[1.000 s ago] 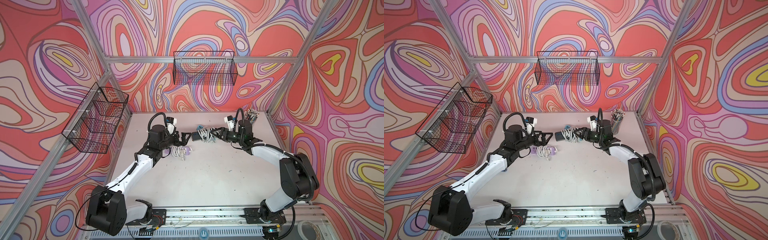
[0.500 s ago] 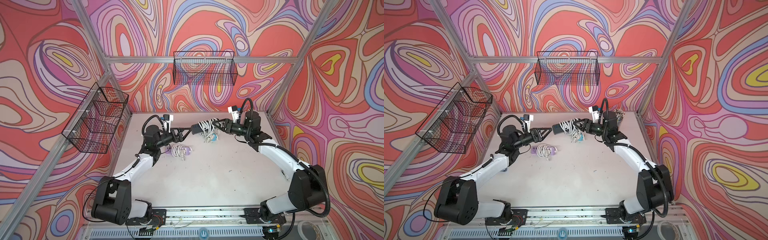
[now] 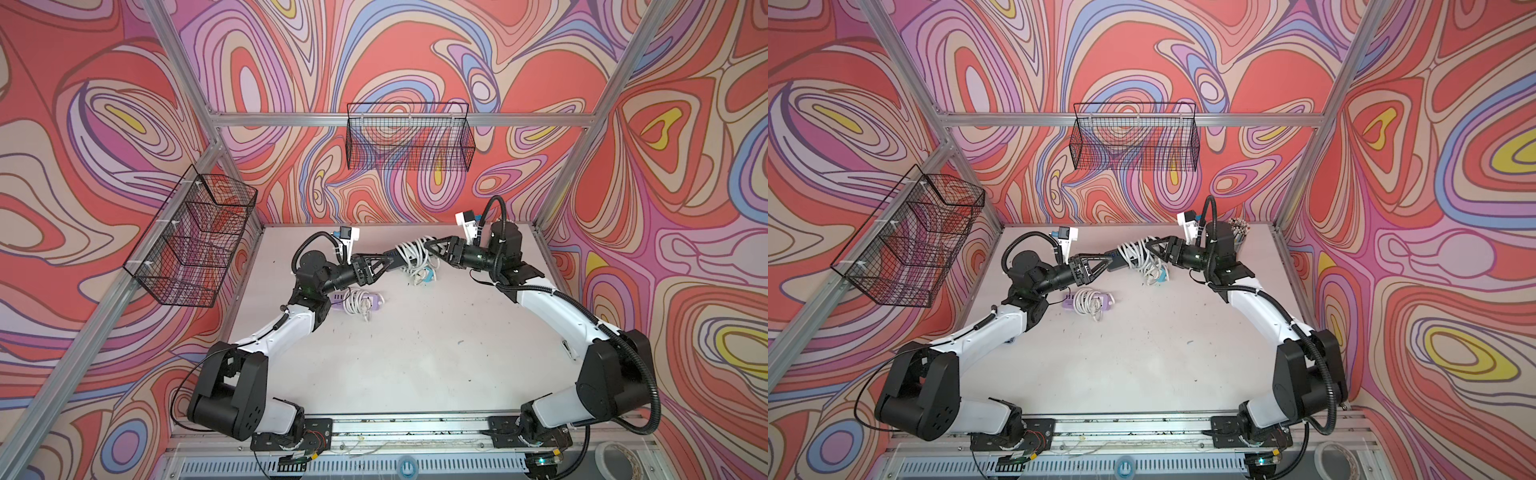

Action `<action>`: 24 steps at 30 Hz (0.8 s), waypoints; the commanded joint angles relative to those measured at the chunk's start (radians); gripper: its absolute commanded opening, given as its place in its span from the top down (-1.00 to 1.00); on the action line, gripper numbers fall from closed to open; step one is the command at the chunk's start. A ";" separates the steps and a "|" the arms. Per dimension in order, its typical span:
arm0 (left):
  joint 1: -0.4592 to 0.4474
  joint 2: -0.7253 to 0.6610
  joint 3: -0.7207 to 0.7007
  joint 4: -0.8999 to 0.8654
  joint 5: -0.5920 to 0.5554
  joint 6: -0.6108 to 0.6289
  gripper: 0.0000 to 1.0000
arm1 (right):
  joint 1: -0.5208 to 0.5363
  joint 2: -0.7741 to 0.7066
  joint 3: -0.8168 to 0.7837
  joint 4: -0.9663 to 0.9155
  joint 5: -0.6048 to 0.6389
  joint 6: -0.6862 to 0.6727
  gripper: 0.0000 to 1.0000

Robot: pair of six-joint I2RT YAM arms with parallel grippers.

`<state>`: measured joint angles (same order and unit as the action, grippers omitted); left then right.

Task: Unwrap the cord wrapped around the power strip
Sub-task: Pick up the power strip from the center of the board.

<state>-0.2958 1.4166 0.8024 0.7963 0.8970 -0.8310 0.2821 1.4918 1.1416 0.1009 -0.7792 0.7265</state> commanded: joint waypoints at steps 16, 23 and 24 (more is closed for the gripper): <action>-0.023 0.056 0.065 0.041 -0.014 -0.037 -0.15 | 0.026 -0.054 0.065 0.029 0.017 -0.040 0.27; -0.052 0.081 0.078 0.049 0.000 -0.047 0.10 | 0.034 -0.071 0.073 0.010 0.049 -0.069 0.27; -0.052 0.082 0.077 0.049 0.002 -0.049 0.19 | 0.034 -0.072 0.076 0.005 0.051 -0.073 0.27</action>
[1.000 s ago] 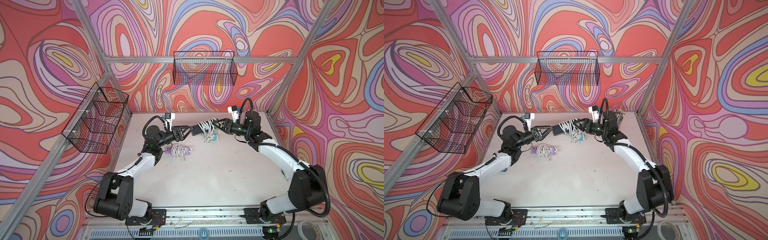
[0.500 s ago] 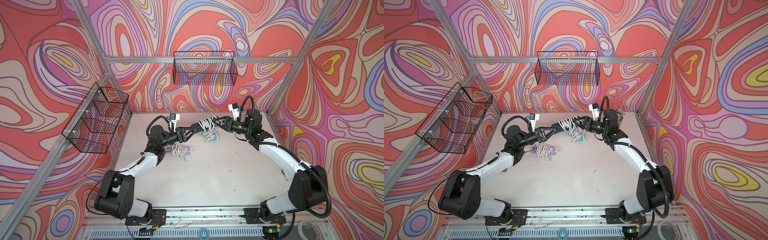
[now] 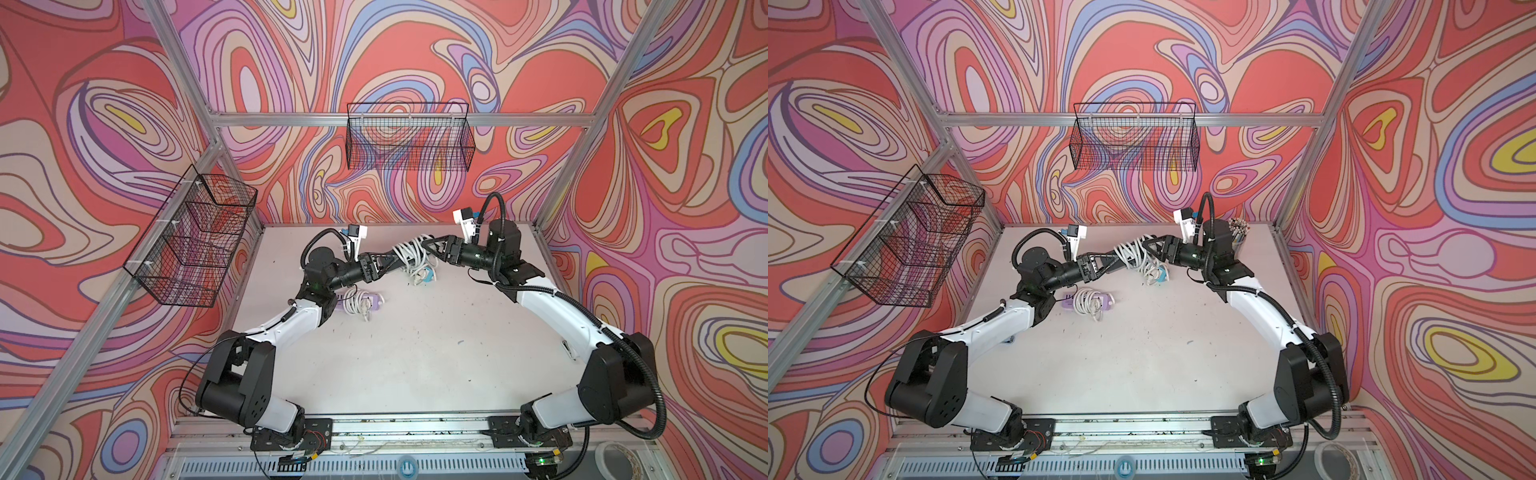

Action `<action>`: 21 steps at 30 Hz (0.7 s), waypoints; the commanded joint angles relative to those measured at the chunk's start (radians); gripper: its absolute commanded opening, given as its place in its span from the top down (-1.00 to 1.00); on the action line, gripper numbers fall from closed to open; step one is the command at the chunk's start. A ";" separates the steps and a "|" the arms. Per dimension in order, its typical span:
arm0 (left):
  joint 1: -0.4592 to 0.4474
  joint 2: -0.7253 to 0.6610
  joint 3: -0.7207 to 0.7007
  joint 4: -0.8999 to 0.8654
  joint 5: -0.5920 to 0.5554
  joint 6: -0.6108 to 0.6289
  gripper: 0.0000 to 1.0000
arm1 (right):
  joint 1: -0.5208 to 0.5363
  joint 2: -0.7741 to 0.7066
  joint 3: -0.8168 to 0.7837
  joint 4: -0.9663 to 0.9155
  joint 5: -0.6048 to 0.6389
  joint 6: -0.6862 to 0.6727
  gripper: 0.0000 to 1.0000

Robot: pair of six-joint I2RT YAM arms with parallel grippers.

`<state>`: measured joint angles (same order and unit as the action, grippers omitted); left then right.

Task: Unwrap the cord wrapped around the power strip
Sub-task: Pick up the power strip from the center of the board.

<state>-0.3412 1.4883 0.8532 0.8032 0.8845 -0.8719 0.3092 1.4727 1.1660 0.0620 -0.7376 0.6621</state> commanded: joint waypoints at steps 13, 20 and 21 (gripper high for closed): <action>-0.006 -0.026 0.045 -0.025 0.007 0.053 1.00 | 0.007 -0.079 0.047 0.021 0.055 -0.061 -0.40; 0.000 -0.070 0.176 -0.308 -0.056 0.272 1.00 | 0.007 -0.142 0.103 -0.246 0.229 -0.302 -0.80; 0.002 -0.081 0.202 -0.352 -0.076 0.310 1.00 | 0.007 -0.153 0.114 -0.282 0.268 -0.338 -0.81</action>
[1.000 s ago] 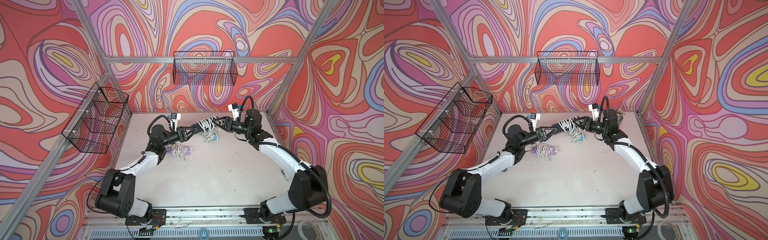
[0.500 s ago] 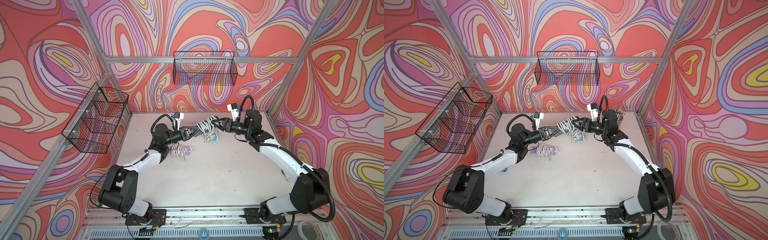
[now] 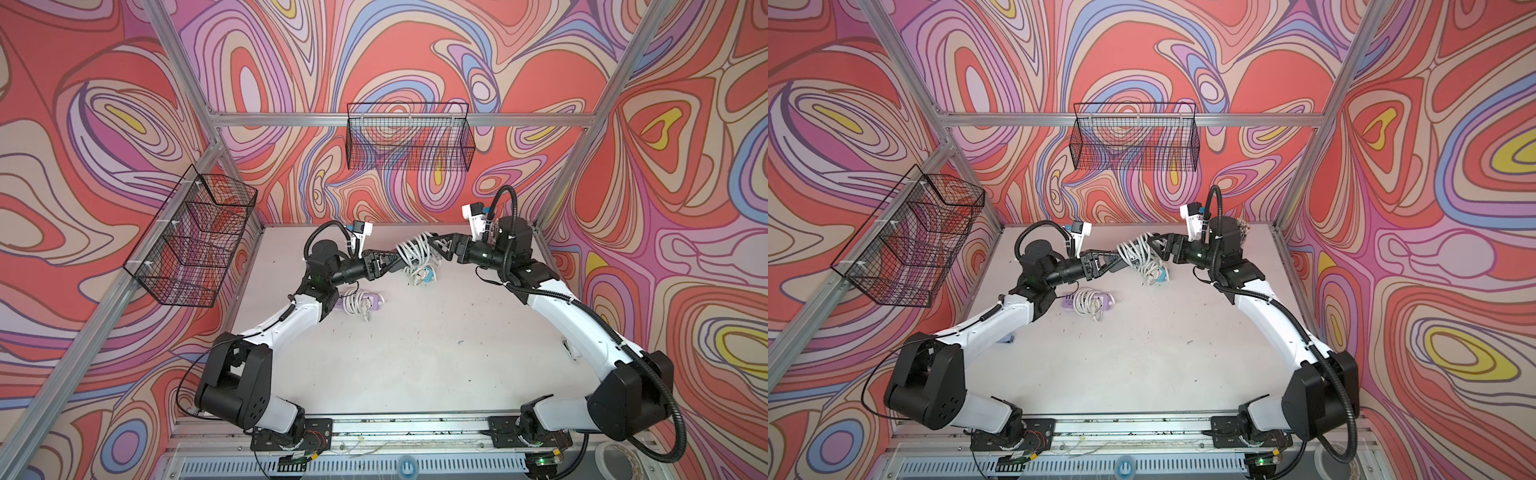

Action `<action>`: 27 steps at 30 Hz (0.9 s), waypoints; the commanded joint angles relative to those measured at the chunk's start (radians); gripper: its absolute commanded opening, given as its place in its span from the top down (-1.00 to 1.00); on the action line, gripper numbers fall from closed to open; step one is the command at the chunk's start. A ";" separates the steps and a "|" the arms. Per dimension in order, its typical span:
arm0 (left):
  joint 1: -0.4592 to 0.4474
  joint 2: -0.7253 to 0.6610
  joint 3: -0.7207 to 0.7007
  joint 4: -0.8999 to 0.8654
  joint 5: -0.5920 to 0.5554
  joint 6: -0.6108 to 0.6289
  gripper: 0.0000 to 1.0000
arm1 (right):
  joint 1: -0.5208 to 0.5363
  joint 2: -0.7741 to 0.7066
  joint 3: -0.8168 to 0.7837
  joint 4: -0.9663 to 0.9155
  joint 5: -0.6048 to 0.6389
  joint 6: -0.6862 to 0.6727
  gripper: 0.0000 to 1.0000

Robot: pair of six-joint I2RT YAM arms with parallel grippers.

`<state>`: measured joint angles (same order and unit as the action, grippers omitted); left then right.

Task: Unwrap the cord wrapped around the power strip
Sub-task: Pick up the power strip from the center of the board.

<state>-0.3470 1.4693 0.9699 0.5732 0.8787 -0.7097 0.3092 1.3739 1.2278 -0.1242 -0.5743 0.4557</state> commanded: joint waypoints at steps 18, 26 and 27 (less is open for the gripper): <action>0.042 -0.091 0.363 -0.383 0.005 0.354 1.00 | 0.010 -0.286 -0.002 -0.192 0.177 -0.412 -0.67; 0.044 -0.142 0.313 -0.375 -0.011 0.373 1.00 | 0.095 -0.230 0.039 -0.207 0.192 -0.465 -0.66; 0.043 -0.142 0.309 -0.369 -0.011 0.369 1.00 | 0.116 -0.214 0.050 -0.216 0.206 -0.473 -0.63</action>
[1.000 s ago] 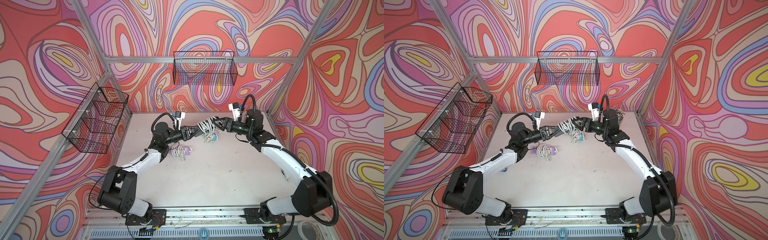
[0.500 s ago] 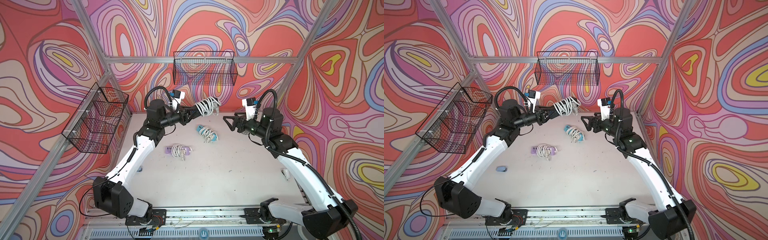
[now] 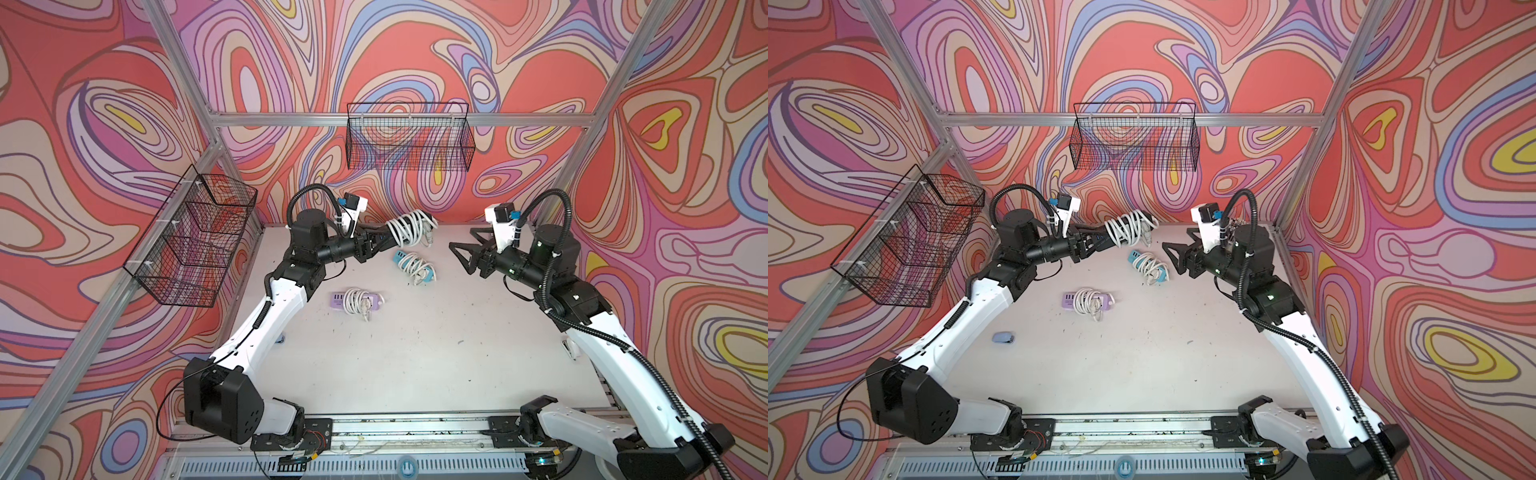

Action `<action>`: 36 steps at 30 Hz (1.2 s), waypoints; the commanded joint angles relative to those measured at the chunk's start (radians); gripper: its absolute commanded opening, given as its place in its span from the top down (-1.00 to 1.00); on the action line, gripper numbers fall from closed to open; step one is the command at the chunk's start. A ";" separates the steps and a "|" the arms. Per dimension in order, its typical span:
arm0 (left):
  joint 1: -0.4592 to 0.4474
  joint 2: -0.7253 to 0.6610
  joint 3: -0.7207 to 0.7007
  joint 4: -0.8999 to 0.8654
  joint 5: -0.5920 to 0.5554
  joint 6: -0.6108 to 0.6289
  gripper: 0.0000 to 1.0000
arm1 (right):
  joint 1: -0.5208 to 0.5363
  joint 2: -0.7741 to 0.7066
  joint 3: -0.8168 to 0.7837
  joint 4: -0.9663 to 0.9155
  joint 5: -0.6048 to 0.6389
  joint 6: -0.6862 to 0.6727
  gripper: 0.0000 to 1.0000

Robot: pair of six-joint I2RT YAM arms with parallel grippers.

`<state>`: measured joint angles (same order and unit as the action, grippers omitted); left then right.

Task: Unwrap the cord wrapped around the power strip
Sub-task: Unwrap the power cord from the power strip.

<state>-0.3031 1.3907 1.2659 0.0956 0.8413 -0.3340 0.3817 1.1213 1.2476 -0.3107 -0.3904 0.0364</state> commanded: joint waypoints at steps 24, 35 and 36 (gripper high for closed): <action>0.000 -0.053 0.007 0.160 0.054 -0.065 1.00 | 0.121 0.188 0.097 0.063 0.067 -0.025 0.10; -0.001 -0.045 0.004 0.159 0.051 -0.063 1.00 | 0.128 0.196 0.106 0.087 0.080 -0.009 0.63; 0.000 -0.044 0.004 0.157 0.049 -0.062 1.00 | 0.128 0.195 0.109 0.085 0.082 -0.008 0.58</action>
<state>-0.3027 1.3613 1.2659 0.1635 0.8696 -0.3969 0.5072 1.3170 1.3228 -0.2474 -0.3237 0.0280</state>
